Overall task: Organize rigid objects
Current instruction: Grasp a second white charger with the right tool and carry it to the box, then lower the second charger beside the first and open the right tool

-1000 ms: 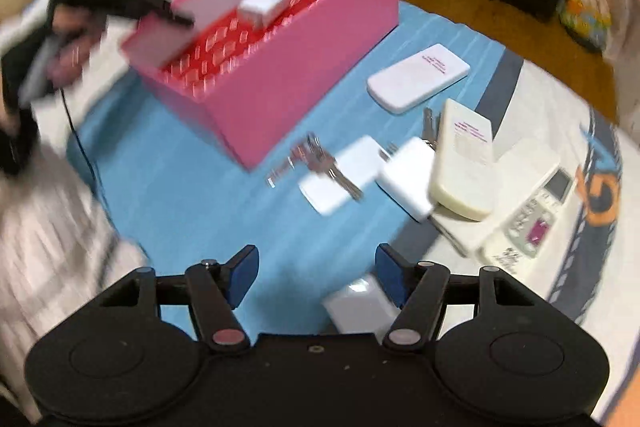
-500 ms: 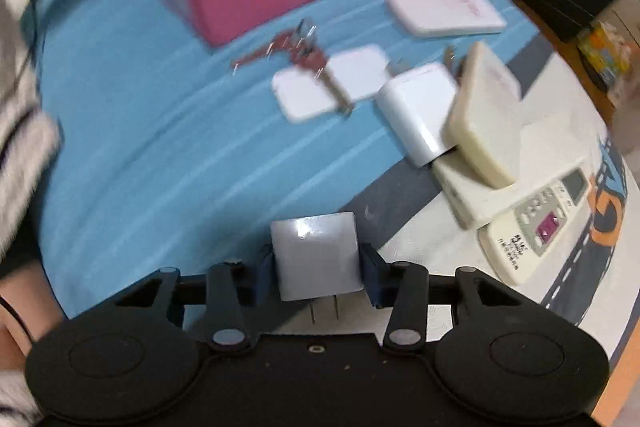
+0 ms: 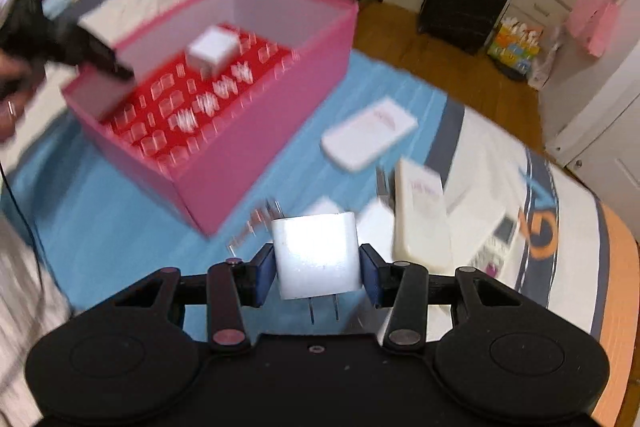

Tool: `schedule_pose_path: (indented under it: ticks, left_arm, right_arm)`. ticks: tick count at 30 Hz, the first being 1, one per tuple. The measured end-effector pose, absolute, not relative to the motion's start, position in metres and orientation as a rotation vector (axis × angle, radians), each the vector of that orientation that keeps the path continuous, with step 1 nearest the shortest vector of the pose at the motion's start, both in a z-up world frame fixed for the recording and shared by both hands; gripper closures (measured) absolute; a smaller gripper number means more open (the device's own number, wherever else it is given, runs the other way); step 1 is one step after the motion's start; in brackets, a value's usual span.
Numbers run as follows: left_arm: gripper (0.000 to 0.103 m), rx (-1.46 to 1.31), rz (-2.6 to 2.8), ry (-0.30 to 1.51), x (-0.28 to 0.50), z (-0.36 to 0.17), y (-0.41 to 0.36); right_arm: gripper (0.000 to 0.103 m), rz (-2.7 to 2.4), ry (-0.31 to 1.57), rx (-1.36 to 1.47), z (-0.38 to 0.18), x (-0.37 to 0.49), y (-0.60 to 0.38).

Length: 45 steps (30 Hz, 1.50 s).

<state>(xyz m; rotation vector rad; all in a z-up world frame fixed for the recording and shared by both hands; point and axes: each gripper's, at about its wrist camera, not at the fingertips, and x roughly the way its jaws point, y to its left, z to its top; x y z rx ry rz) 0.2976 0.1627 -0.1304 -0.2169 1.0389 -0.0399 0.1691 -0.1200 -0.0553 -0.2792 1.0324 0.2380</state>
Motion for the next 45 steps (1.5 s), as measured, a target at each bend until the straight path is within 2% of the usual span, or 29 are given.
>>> schedule_pose_path:
  ticks: [7, 13, 23, 28, 36, 40, 45]
  left_arm:
    - [0.097, -0.224, -0.052, 1.044, 0.298, -0.131, 0.164]
    - [0.097, -0.230, -0.066, 1.041, 0.298, -0.131, 0.166]
    - [0.097, -0.237, -0.080, 1.026, 0.296, -0.134, 0.168]
    - [0.097, -0.237, -0.090, 1.026, 0.296, -0.134, 0.168]
    - [0.097, -0.236, -0.098, 1.029, 0.296, -0.134, 0.170]
    - [0.097, -0.235, -0.098, 1.028, 0.297, -0.134, 0.170]
    - [0.097, -0.228, -0.095, 1.026, 0.297, -0.133, 0.169]
  right_arm:
    - [0.053, 0.322, 0.965, -0.183, -0.024, 0.184, -0.068]
    - [0.053, 0.388, 0.996, -0.172, -0.026, 0.198, -0.028]
    - [0.053, 0.358, 0.989, -0.099, -0.061, 0.259, 0.011]
    - [0.053, 0.322, 1.090, 0.064, -0.097, 0.299, 0.011]
    - [0.052, 0.270, 1.159, 0.169, -0.137, 0.333, 0.016]
    - [0.036, 0.283, 1.137, 0.197, -0.131, 0.332, 0.014]
    - [0.036, 0.292, 1.103, 0.106, -0.107, 0.317, 0.008]
